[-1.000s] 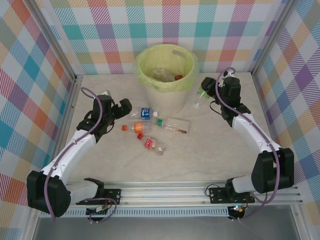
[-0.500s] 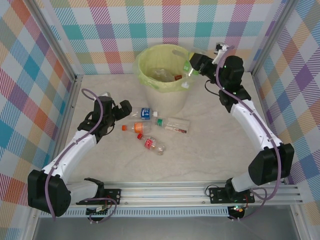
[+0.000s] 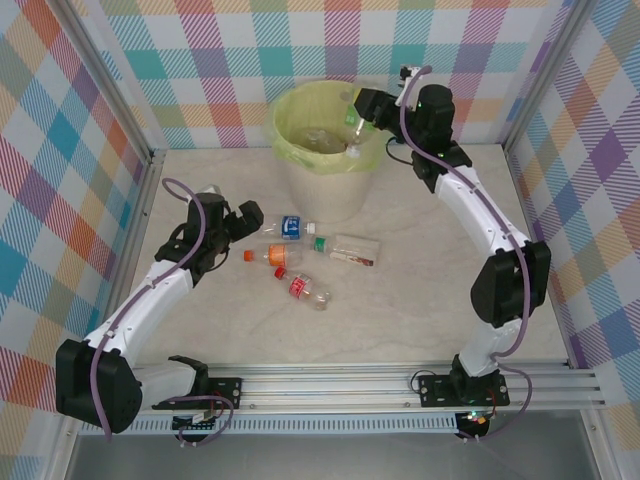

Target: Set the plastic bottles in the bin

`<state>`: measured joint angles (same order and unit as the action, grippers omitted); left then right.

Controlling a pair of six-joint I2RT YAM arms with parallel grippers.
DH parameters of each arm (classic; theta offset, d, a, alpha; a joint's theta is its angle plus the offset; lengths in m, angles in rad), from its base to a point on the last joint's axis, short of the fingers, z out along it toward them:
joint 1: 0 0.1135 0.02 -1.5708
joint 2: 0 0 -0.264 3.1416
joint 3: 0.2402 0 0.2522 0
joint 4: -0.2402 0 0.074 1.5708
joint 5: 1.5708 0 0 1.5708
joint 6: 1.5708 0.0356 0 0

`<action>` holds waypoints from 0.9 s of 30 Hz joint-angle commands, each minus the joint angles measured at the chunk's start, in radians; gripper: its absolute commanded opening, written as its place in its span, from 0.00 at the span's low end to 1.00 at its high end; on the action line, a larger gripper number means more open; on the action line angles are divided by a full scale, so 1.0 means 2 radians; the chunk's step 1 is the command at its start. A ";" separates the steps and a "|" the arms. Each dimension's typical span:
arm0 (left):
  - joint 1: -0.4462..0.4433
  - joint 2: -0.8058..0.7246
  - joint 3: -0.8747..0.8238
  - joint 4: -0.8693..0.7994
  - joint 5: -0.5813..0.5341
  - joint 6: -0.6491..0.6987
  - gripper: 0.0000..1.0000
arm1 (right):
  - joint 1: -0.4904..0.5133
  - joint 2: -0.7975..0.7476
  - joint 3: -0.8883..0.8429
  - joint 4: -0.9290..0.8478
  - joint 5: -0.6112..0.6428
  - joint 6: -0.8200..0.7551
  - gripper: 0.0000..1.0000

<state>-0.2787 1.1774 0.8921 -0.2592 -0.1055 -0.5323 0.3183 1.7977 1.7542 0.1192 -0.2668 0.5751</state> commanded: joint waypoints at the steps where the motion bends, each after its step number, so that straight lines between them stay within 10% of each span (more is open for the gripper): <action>1: 0.006 0.000 -0.006 -0.002 0.003 -0.004 1.00 | 0.001 0.000 0.019 0.003 -0.019 -0.005 0.43; 17: 0.008 -0.008 -0.015 -0.005 -0.005 -0.004 1.00 | 0.001 0.046 0.116 -0.014 -0.042 0.016 0.44; 27: 0.011 -0.013 -0.021 -0.005 -0.002 -0.005 1.00 | 0.003 0.101 0.145 -0.085 0.069 -0.064 0.44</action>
<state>-0.2714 1.1763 0.8642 -0.2623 -0.1059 -0.5350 0.3187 1.9404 2.0010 0.0341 -0.2157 0.5293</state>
